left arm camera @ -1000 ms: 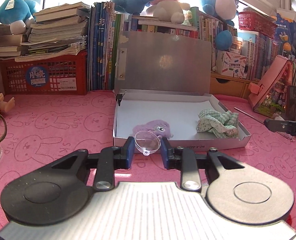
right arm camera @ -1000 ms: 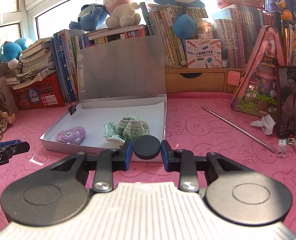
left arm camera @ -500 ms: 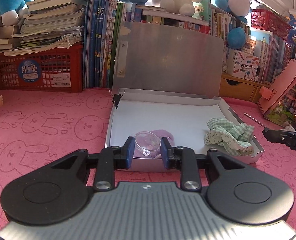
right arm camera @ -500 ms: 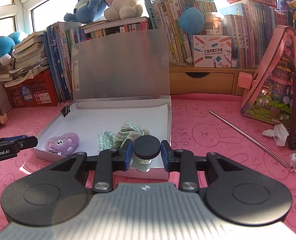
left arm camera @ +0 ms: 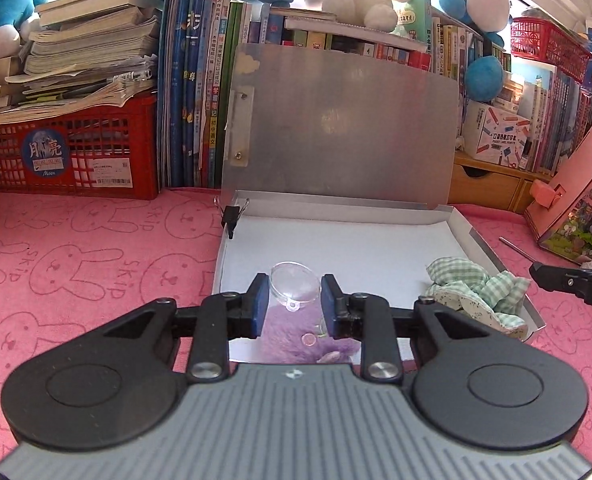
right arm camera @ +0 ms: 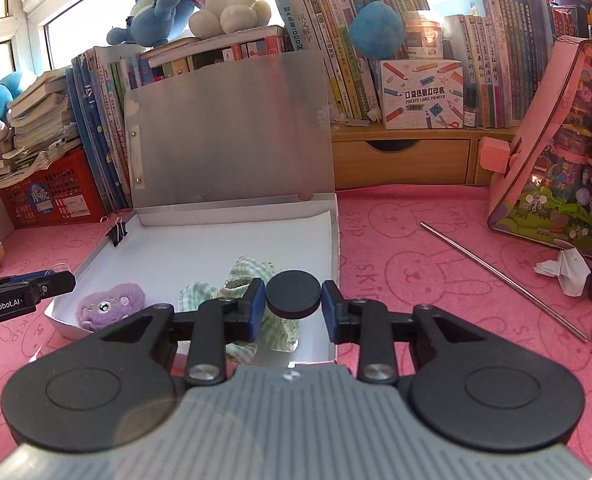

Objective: Organize objects
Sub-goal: 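Carry puck in right tool while left tool carries dome into white box, then open right tool to release puck in box while left tool releases dome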

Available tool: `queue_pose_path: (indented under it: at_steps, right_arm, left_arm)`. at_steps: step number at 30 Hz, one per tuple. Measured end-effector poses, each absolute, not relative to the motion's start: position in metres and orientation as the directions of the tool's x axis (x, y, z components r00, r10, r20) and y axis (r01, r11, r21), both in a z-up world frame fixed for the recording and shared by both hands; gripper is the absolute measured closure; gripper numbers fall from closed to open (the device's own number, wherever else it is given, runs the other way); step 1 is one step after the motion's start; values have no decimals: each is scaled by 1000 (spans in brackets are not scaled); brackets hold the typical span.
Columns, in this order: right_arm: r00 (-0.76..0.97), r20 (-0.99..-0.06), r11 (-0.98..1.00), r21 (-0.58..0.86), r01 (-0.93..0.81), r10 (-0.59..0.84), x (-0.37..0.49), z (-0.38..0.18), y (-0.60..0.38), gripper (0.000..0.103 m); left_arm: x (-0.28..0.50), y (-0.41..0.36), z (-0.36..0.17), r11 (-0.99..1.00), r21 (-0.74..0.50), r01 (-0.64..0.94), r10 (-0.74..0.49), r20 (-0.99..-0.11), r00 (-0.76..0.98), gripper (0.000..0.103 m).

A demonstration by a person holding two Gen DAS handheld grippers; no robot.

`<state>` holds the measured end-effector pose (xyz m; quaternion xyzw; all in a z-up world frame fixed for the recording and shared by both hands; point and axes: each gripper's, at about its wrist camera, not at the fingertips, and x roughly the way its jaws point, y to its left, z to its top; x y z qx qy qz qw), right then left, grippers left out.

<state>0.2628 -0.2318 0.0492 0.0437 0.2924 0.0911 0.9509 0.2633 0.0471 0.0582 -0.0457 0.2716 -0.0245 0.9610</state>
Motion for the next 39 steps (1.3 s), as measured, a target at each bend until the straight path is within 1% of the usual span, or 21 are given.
queue_pose_path:
  at_steps: [13, 22, 33, 38, 39]
  right_arm:
    - [786, -589, 982, 121, -147, 190, 301, 37, -220, 67]
    - [749, -635, 982, 147, -121, 188, 319, 18, -218, 67]
    - [723, -658, 976, 185, -113, 208, 326, 6, -222, 67]
    - [722, -656, 973, 198, -119, 222, 325, 6, -224, 65]
    - [722, -654, 971, 205, -122, 229, 325, 6, -224, 62]
  left_arm:
    - [306, 52, 45, 996, -94, 2, -53, -548, 835, 70]
    - [323, 50, 30, 997, -71, -8, -35, -585, 811, 70]
    - [330, 49, 16, 999, -52, -14, -21, -616, 787, 70]
    - [330, 49, 15, 999, -50, -12, -21, -617, 786, 70]
    - [330, 49, 15, 999, -50, -11, -22, -617, 787, 70]
